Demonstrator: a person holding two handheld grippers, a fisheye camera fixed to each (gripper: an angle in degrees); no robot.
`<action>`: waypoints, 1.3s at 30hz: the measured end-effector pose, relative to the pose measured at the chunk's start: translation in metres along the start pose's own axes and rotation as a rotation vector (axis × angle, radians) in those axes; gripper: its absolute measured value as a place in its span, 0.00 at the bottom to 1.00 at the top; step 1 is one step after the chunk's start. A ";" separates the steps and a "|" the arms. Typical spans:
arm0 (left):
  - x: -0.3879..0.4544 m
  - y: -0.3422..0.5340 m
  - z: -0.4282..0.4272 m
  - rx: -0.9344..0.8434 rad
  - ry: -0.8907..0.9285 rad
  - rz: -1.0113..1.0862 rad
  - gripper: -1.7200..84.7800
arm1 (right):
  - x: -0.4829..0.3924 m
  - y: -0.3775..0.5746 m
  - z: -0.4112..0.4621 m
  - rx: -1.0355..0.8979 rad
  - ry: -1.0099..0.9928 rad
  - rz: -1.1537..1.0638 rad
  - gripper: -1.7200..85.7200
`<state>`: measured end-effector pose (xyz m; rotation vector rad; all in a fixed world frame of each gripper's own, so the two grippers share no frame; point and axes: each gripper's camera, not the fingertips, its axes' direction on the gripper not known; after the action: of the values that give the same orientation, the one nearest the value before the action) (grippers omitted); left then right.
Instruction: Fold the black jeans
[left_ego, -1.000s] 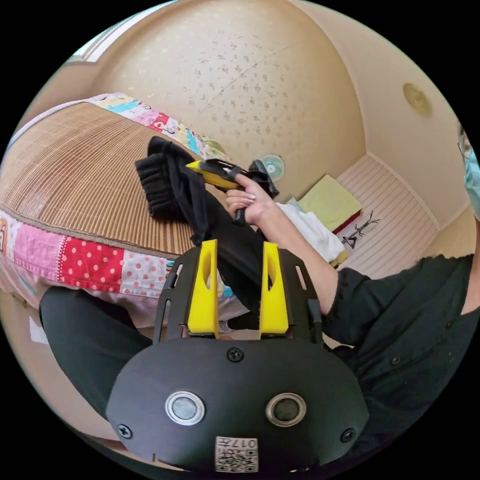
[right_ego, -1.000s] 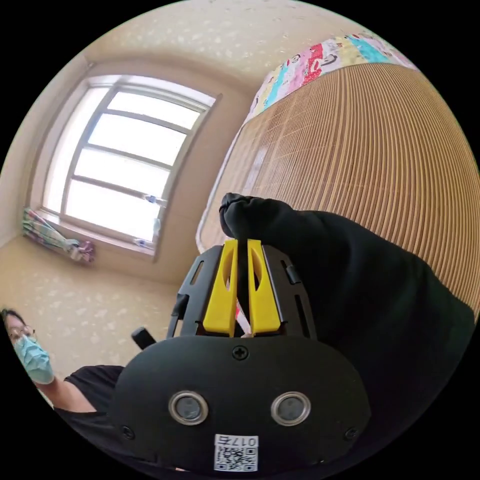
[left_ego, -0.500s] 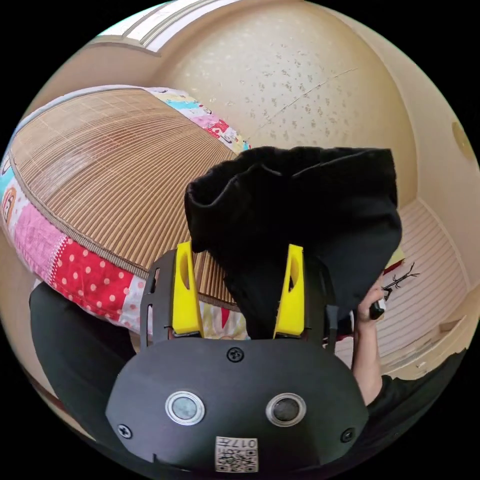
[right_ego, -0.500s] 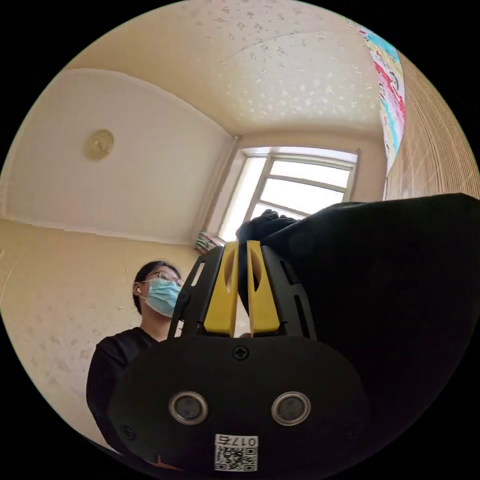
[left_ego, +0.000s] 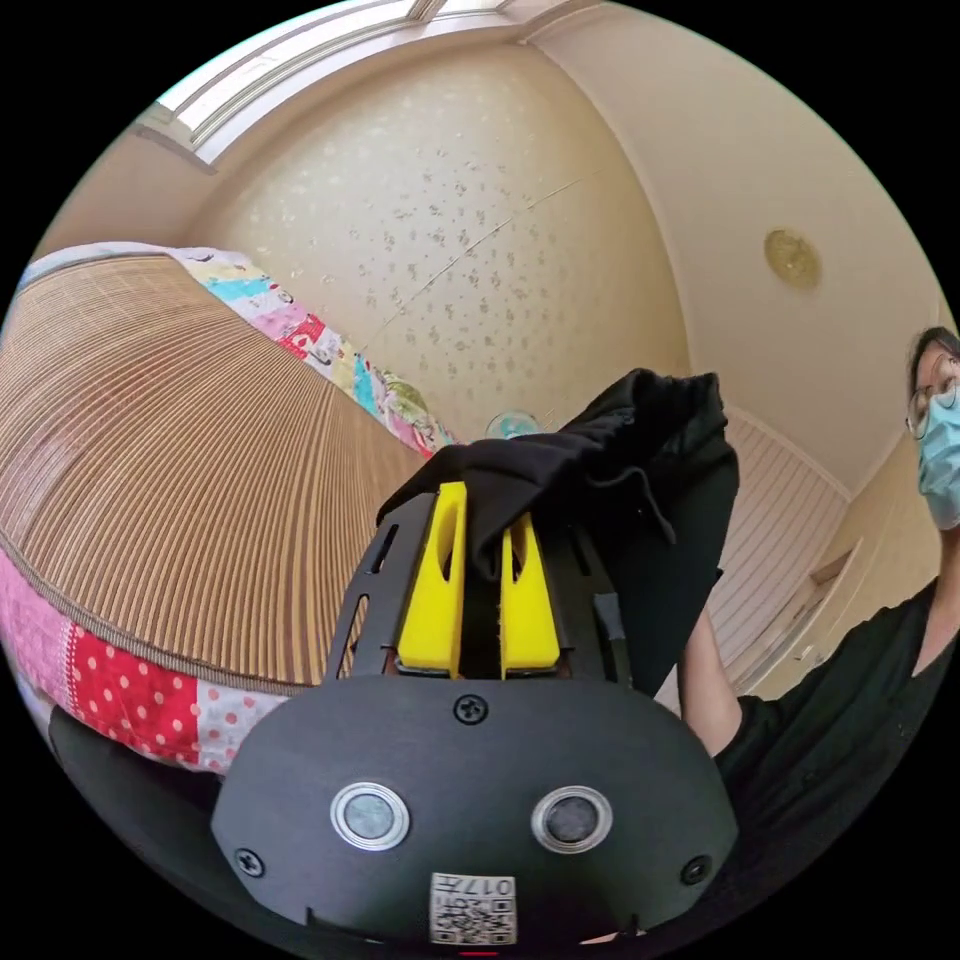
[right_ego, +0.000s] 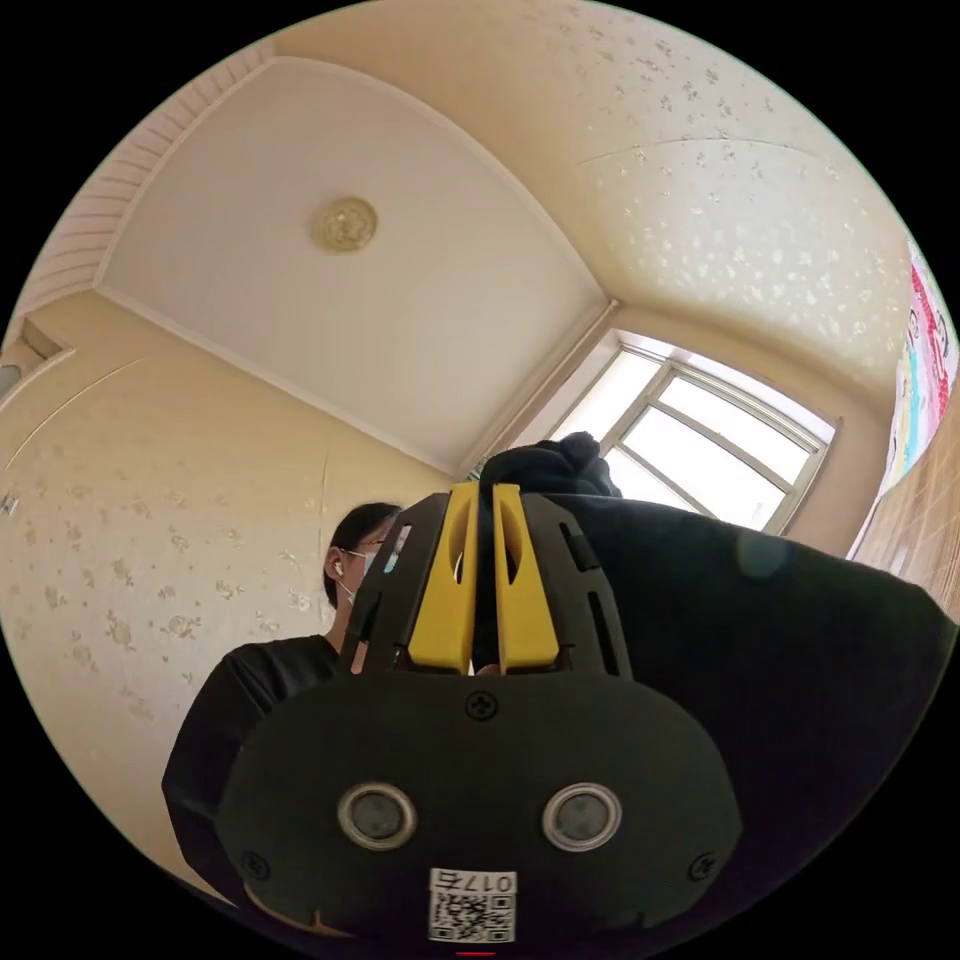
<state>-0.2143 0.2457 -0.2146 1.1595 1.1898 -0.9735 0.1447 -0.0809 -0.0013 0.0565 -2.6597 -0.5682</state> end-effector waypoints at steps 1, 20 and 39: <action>0.009 -0.007 -0.004 0.011 0.017 0.025 0.08 | -0.007 0.001 0.003 -0.003 -0.009 -0.018 0.05; 0.420 -0.218 -0.145 0.396 0.232 0.763 0.07 | -0.180 0.019 0.245 -0.177 0.287 -0.616 0.04; 0.095 -0.363 0.280 -0.461 -0.681 0.278 0.17 | 0.364 -0.061 0.266 -0.838 2.280 -0.692 0.04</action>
<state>-0.5074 -0.0878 -0.3611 0.5308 0.6271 -0.7354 -0.2985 -0.0803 -0.1036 0.7730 -0.0848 -0.8488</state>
